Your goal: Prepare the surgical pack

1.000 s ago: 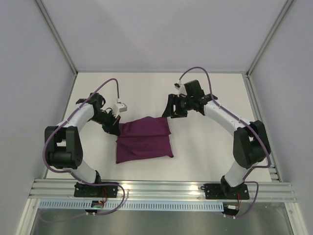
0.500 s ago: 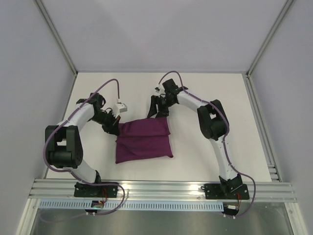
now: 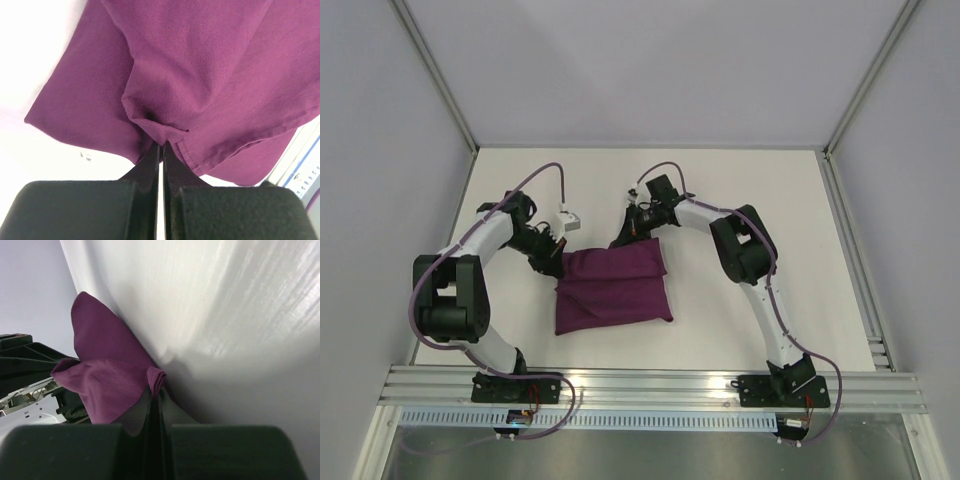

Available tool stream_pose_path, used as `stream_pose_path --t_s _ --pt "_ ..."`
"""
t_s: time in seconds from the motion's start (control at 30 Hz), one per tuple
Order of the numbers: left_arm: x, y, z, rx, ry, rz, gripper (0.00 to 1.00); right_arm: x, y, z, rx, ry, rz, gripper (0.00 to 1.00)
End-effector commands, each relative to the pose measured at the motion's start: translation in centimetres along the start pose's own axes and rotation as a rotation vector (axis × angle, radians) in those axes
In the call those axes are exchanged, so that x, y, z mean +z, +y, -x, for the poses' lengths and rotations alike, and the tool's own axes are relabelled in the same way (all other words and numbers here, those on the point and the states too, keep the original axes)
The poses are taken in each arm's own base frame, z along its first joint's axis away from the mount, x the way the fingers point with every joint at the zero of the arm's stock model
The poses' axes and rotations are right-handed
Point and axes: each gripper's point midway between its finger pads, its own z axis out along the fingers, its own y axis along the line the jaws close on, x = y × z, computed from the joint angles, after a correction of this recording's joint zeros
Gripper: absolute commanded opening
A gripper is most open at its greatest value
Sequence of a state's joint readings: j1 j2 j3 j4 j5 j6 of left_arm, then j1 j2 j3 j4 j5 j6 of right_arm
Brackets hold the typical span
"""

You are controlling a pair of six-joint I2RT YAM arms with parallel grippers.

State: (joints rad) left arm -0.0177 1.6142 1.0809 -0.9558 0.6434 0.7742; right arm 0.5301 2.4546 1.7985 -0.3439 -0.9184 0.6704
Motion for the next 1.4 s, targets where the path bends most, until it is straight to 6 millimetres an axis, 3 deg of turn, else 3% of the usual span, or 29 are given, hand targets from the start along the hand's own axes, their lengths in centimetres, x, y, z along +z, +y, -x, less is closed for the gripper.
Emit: stream_pose_path --t_s 0.0,0.13,0.3,0.53,0.63,0.73,1.07,1.17,1.2,1.23,1.27,1.37 --pt "0.2 0.7 -0.3 0.036 0.0 0.016 0.0 -1.5 5.3 1.4 -0.087 -0.055 0.108 0.0" --pt "0.2 0.8 -0.4 0.034 0.004 0.027 0.0 -3.2 8.3 1.7 -0.137 -0.11 0.147 0.01" --pt "0.1 0.8 -0.4 0.03 0.002 0.027 0.0 -5.0 9.7 1.8 -0.225 -0.192 0.101 0.0" --pt "-0.1 0.8 -0.1 0.026 -0.002 0.034 0.03 -5.3 9.7 1.6 -0.256 -0.191 0.081 0.05" --pt "-0.1 0.7 -0.1 0.025 -0.001 0.035 0.03 -5.4 9.6 1.6 -0.264 -0.196 0.07 0.18" --pt "-0.2 0.7 -0.1 0.027 0.0 0.034 0.03 -5.0 8.8 1.5 -0.249 -0.186 0.054 0.24" --pt "-0.3 0.6 -0.1 0.032 -0.001 0.038 0.03 -4.0 9.4 0.2 -0.238 -0.143 0.096 0.32" --pt "-0.3 0.6 -0.1 0.028 -0.001 0.037 0.04 -3.7 9.1 -0.2 -0.236 -0.135 0.085 0.25" --pt "-0.3 0.7 0.0 0.028 -0.002 0.039 0.04 -3.5 8.8 -0.3 -0.23 -0.133 0.078 0.18" --pt "-0.4 0.6 0.0 0.028 -0.005 0.039 0.05 -3.5 8.6 -0.5 -0.225 -0.13 0.073 0.05" --pt "-0.4 0.6 0.0 0.026 -0.003 0.037 0.06 -3.5 8.6 -0.6 -0.225 -0.128 0.071 0.01" --pt "-0.7 0.4 0.1 0.03 -0.007 0.039 0.14 -4.0 9.3 -1.4 -0.246 -0.125 0.09 0.01"
